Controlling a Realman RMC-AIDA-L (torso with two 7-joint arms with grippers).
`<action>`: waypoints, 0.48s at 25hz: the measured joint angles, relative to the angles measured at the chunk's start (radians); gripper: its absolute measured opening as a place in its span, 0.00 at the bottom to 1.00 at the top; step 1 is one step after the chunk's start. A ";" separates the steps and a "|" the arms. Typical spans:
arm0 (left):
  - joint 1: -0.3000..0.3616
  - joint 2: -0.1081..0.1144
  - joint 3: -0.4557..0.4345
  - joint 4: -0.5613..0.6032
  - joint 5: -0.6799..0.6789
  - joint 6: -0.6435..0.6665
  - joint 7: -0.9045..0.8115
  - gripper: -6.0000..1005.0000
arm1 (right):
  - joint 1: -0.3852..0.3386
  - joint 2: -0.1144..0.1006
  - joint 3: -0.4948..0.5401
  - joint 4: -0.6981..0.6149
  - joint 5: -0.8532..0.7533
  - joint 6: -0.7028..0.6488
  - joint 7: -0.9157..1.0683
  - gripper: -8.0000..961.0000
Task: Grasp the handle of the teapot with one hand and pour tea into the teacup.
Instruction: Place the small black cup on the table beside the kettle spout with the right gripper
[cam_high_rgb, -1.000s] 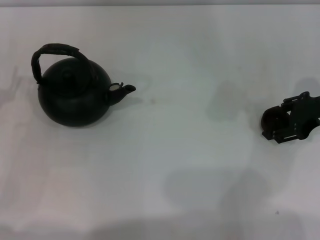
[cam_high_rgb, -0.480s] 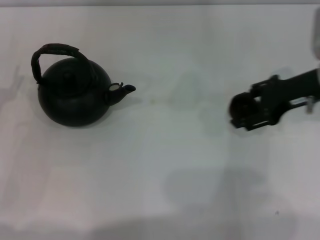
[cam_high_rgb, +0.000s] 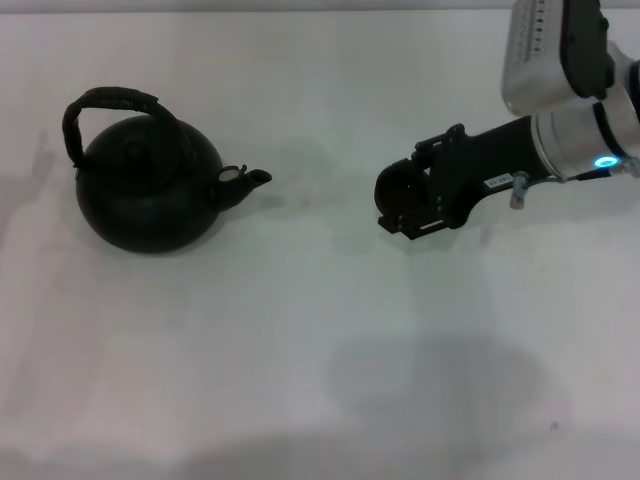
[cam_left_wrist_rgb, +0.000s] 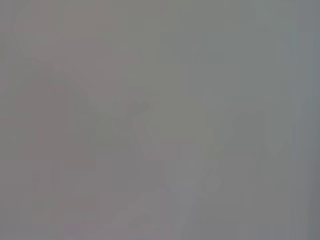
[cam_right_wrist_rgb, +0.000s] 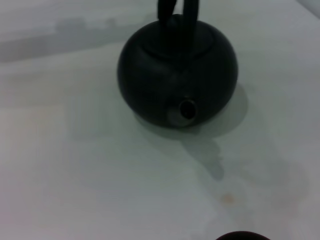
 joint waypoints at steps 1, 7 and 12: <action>0.000 0.000 0.008 0.000 0.000 -0.003 0.000 0.84 | 0.001 0.000 -0.010 0.005 0.002 -0.010 0.003 0.76; 0.006 0.001 0.029 0.002 0.000 -0.013 0.000 0.83 | 0.027 0.003 -0.114 0.043 0.031 -0.097 0.035 0.76; 0.007 0.001 0.029 0.000 0.000 -0.013 0.001 0.83 | 0.048 0.004 -0.199 0.065 0.066 -0.169 0.078 0.76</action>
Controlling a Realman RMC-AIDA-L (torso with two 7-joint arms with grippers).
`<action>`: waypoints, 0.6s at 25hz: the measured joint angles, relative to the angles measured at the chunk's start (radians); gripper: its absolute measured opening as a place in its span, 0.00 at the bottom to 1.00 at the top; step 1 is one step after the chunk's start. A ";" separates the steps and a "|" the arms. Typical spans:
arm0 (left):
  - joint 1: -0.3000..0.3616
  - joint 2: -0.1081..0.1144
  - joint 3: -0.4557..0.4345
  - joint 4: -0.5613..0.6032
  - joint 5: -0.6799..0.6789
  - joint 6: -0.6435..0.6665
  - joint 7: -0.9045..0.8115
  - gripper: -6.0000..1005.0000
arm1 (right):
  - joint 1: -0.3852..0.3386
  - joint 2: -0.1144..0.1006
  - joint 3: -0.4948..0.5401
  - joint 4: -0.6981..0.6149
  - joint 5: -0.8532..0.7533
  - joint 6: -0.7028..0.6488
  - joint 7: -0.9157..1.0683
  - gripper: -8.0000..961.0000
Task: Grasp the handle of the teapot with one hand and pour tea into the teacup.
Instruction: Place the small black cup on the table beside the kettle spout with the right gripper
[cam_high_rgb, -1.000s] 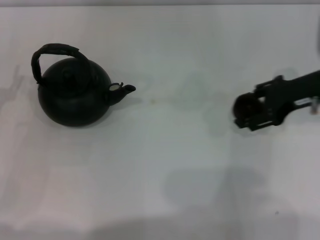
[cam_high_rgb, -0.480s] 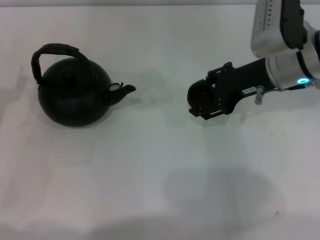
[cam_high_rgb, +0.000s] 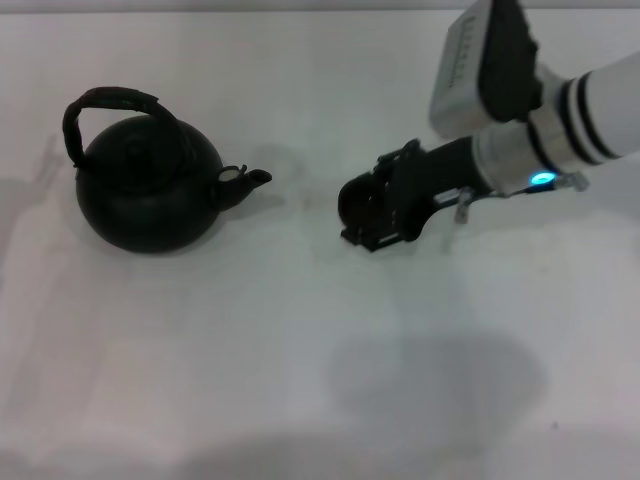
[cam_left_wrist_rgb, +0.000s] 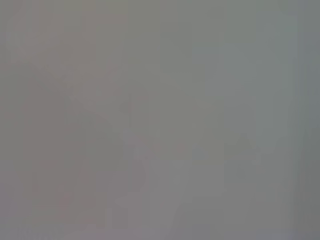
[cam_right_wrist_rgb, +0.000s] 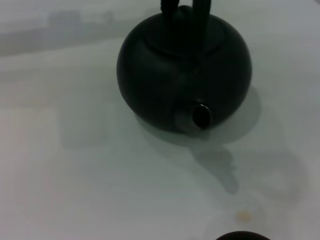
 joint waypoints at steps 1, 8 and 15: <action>0.000 0.000 0.000 0.000 0.000 0.000 0.000 0.83 | 0.007 0.000 -0.023 0.007 0.003 -0.010 0.013 0.76; 0.001 0.000 0.000 0.000 0.000 -0.001 0.000 0.83 | 0.031 0.000 -0.096 0.029 -0.005 -0.034 0.057 0.77; 0.001 0.000 0.000 -0.002 0.000 -0.002 0.000 0.82 | 0.026 -0.006 -0.094 0.030 -0.027 -0.036 0.077 0.77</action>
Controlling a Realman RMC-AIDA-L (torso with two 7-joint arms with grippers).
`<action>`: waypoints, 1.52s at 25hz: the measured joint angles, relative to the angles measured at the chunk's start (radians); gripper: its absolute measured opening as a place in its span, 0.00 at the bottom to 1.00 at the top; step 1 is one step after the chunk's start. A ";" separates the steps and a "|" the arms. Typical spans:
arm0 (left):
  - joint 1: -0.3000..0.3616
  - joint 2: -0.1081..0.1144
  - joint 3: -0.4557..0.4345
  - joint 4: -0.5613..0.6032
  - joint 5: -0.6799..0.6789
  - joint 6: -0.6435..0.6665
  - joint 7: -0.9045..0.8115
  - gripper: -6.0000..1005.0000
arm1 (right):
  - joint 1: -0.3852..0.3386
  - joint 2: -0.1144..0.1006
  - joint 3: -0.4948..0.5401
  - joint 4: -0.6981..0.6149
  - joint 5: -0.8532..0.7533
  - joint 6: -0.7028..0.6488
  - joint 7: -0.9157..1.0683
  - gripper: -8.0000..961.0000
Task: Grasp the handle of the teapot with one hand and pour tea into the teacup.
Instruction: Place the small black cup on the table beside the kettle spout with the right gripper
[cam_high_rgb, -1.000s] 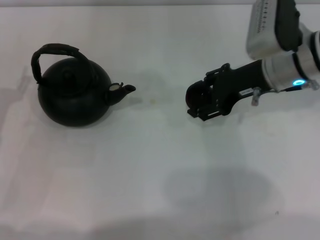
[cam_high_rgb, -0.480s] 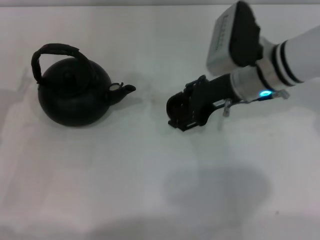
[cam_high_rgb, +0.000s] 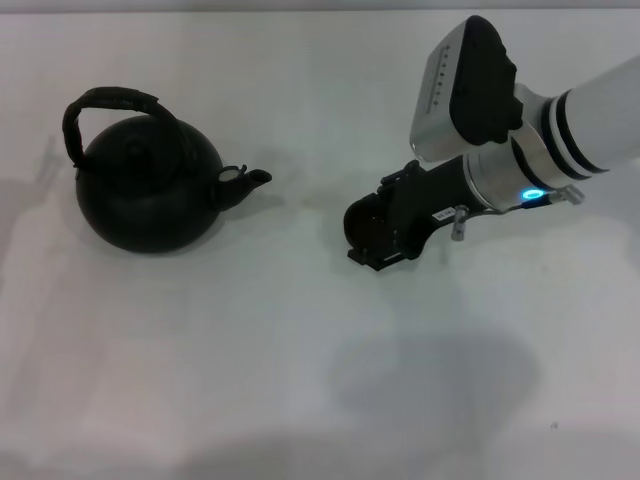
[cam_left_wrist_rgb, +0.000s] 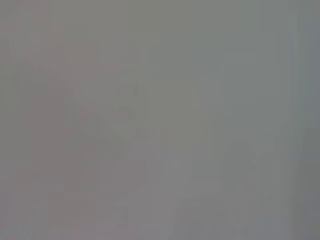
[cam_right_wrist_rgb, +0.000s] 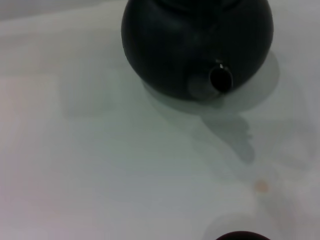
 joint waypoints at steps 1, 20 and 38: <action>0.000 0.000 0.000 0.001 0.000 0.000 0.000 0.82 | 0.000 0.000 0.000 0.000 -0.011 0.000 0.001 0.77; -0.001 0.000 0.009 0.006 0.002 -0.022 -0.001 0.81 | -0.005 -0.001 0.004 0.014 -0.043 0.005 0.025 0.77; 0.000 -0.002 0.009 0.006 0.002 -0.022 0.003 0.80 | -0.008 -0.006 0.035 0.003 -0.047 0.029 0.021 0.91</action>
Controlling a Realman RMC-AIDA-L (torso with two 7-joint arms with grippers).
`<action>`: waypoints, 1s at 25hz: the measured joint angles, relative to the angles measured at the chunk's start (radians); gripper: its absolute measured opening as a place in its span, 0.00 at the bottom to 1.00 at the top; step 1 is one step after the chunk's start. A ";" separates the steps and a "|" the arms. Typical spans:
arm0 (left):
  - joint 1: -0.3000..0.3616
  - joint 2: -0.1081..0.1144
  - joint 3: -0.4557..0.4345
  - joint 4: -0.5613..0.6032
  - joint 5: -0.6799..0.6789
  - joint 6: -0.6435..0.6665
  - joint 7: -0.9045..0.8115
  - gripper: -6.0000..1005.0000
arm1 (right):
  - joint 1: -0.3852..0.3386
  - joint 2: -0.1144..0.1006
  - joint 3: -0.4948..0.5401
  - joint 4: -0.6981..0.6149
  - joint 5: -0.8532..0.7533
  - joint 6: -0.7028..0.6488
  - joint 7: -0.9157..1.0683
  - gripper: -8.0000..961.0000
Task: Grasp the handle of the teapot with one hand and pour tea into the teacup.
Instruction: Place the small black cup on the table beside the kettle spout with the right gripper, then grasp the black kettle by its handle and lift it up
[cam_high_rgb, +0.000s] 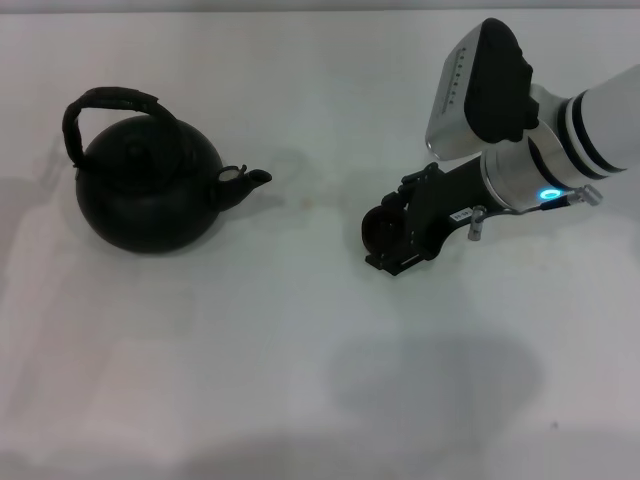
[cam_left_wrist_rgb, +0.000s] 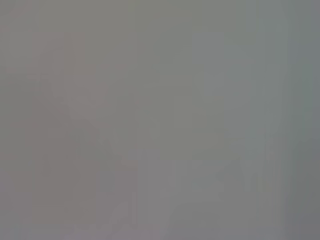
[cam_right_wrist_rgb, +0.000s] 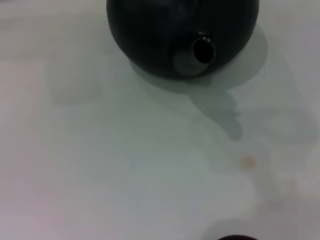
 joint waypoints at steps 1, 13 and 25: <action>0.000 0.000 0.000 0.000 0.000 0.000 0.000 0.80 | 0.000 0.000 0.007 -0.004 0.000 0.005 -0.001 0.91; 0.000 0.002 0.000 0.000 0.000 0.001 0.002 0.80 | -0.036 0.000 0.170 -0.073 0.011 0.119 -0.048 0.91; 0.021 0.001 0.002 0.000 0.023 -0.034 0.000 0.79 | -0.097 -0.002 0.480 -0.129 0.197 0.328 -0.222 0.91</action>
